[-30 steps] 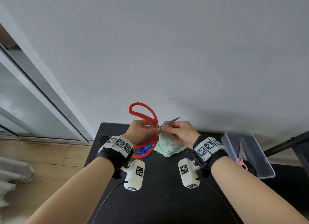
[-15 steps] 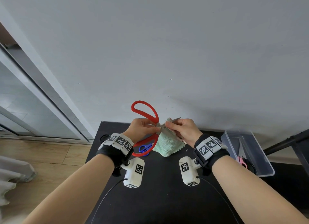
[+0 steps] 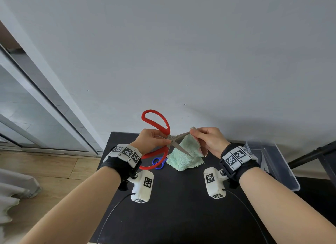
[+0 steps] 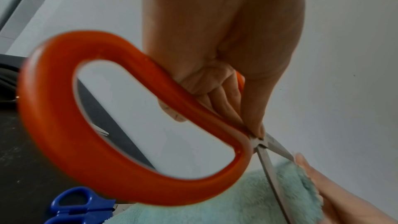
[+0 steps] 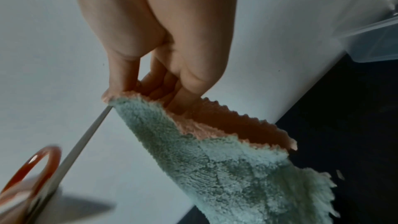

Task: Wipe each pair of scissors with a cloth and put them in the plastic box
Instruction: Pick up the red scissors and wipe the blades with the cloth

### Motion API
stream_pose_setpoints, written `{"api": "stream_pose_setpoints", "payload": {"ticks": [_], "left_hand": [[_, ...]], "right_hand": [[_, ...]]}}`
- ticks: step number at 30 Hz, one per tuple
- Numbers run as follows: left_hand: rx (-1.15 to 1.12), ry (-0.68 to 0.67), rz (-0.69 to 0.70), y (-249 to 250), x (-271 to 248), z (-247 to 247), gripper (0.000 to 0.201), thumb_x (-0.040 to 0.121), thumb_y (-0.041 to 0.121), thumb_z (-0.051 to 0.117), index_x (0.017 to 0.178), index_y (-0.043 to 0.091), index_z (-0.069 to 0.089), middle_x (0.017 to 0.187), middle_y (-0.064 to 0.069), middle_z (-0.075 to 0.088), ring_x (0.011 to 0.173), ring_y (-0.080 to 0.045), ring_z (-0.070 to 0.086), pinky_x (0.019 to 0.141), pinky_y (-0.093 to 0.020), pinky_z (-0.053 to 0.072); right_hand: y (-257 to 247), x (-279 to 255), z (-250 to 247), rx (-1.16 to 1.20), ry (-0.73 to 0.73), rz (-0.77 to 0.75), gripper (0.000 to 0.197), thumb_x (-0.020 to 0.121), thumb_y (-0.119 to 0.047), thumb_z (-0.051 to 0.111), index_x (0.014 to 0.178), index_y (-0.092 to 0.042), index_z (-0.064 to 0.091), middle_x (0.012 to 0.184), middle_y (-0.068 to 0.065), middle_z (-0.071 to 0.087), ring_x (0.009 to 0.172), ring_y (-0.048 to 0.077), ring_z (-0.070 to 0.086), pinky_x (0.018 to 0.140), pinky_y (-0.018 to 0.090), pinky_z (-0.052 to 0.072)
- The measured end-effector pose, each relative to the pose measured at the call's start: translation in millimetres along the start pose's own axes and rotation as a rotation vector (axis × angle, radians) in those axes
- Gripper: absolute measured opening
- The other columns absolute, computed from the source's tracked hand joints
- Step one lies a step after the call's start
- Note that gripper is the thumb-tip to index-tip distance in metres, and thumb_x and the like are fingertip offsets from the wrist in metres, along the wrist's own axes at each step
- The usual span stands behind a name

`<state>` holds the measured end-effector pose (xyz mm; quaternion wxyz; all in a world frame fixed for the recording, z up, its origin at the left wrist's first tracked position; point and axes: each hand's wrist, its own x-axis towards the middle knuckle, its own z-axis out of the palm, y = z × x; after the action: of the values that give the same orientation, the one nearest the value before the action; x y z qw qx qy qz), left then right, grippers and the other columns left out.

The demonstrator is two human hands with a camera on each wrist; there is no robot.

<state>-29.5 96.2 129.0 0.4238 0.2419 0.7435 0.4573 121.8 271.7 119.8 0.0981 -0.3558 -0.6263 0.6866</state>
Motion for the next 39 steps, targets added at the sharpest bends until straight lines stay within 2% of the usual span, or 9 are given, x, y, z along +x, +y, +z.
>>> {"api": "stream_pose_setpoints", "payload": {"ticks": [4, 8, 11, 15, 17, 22, 26, 32, 39], "left_hand": [[-0.009, -0.002, -0.026, -2.1, -5.7, -7.2, 0.015, 0.082, 0.016, 0.073, 0.095, 0.012, 0.071, 0.087, -0.007, 0.075, 0.083, -0.018, 0.071, 0.078, -0.023, 0.052], [0.09, -0.064, -0.048, -1.0, -5.6, -8.6, 0.014, 0.08, 0.014, 0.074, 0.093, 0.011, 0.074, 0.085, -0.004, 0.075, 0.078, -0.014, 0.07, 0.074, -0.019, 0.053], [0.172, -0.101, -0.036, 3.6, -4.3, -6.6, 0.012, 0.078, 0.012, 0.075, 0.09, 0.01, 0.075, 0.079, 0.001, 0.073, 0.071, -0.006, 0.067, 0.065, -0.011, 0.049], [0.216, -0.108, -0.018, 9.0, -3.4, -3.2, 0.009, 0.076, 0.01, 0.076, 0.084, 0.014, 0.074, 0.068, 0.008, 0.069, 0.059, 0.004, 0.063, 0.055, -0.004, 0.044], [0.229, -0.104, -0.008, 9.9, -2.8, -2.5, 0.01, 0.075, 0.01, 0.077, 0.084, 0.013, 0.074, 0.071, 0.004, 0.069, 0.062, 0.001, 0.063, 0.056, -0.004, 0.044], [0.231, -0.127, 0.016, 9.2, -3.1, -1.9, 0.013, 0.075, 0.009, 0.077, 0.087, 0.013, 0.074, 0.079, -0.003, 0.072, 0.074, -0.01, 0.066, 0.067, -0.009, 0.051], [0.237, -0.135, 0.037, 7.2, -4.8, -1.0, 0.012, 0.075, 0.009, 0.077, 0.085, 0.015, 0.073, 0.07, 0.002, 0.071, 0.068, -0.005, 0.065, 0.065, -0.008, 0.05], [0.278, -0.121, 0.069, 6.0, -5.5, 1.8, 0.01, 0.074, 0.013, 0.079, 0.08, 0.018, 0.072, 0.075, -0.002, 0.072, 0.07, -0.01, 0.065, 0.067, -0.013, 0.052], [0.305, -0.129, 0.082, 7.0, -2.1, 2.4, 0.009, 0.076, 0.012, 0.078, 0.083, 0.011, 0.071, 0.069, 0.005, 0.069, 0.058, 0.003, 0.063, 0.061, -0.009, 0.048]], "right_hand": [[-3.7, 6.0, -16.0, 0.073, 0.008, -0.013, 0.043, 0.056, -0.04, 0.086, 0.075, -0.005, 0.07, 0.065, 0.009, 0.05, 0.059, 0.024, 0.046, 0.05, 0.032, 0.043], [-20.0, 2.3, -14.4, -0.257, -0.115, -0.07, 0.013, 0.077, -0.02, 0.077, 0.081, -0.01, 0.07, 0.057, -0.001, 0.056, 0.04, 0.012, 0.047, 0.036, 0.023, 0.037], [-33.4, -0.7, -0.5, -0.483, -0.243, -0.108, 0.01, 0.078, -0.015, 0.077, 0.073, -0.014, 0.068, 0.052, -0.012, 0.06, 0.036, -0.001, 0.049, 0.041, 0.008, 0.035], [-34.5, 1.9, 14.4, -0.626, -0.344, -0.139, 0.012, 0.073, -0.019, 0.081, 0.081, -0.014, 0.072, 0.065, -0.012, 0.065, 0.054, -0.005, 0.057, 0.054, 0.008, 0.041], [-32.8, 2.2, 20.7, -0.65, -0.366, -0.141, 0.019, 0.071, -0.021, 0.082, 0.086, -0.012, 0.074, 0.076, -0.007, 0.069, 0.067, -0.002, 0.06, 0.065, 0.009, 0.044], [-28.9, 2.6, 29.7, -0.653, -0.42, -0.095, 0.019, 0.072, -0.021, 0.082, 0.088, -0.012, 0.076, 0.077, -0.007, 0.071, 0.071, 0.0, 0.063, 0.071, 0.015, 0.047], [-28.7, 1.9, 35.4, -0.714, -0.44, -0.084, 0.01, 0.074, -0.021, 0.08, 0.08, -0.016, 0.075, 0.068, -0.012, 0.066, 0.063, -0.002, 0.058, 0.062, 0.01, 0.042], [-26.9, 2.2, 38.1, -0.815, -0.479, -0.062, 0.016, 0.078, -0.027, 0.076, 0.083, -0.012, 0.074, 0.073, -0.003, 0.065, 0.068, 0.008, 0.055, 0.067, 0.018, 0.043], [-27.5, 3.8, 28.1, -0.895, -0.474, -0.047, 0.022, 0.082, -0.031, 0.072, 0.09, -0.011, 0.074, 0.082, 0.0, 0.067, 0.074, 0.009, 0.056, 0.074, 0.025, 0.046]]}}
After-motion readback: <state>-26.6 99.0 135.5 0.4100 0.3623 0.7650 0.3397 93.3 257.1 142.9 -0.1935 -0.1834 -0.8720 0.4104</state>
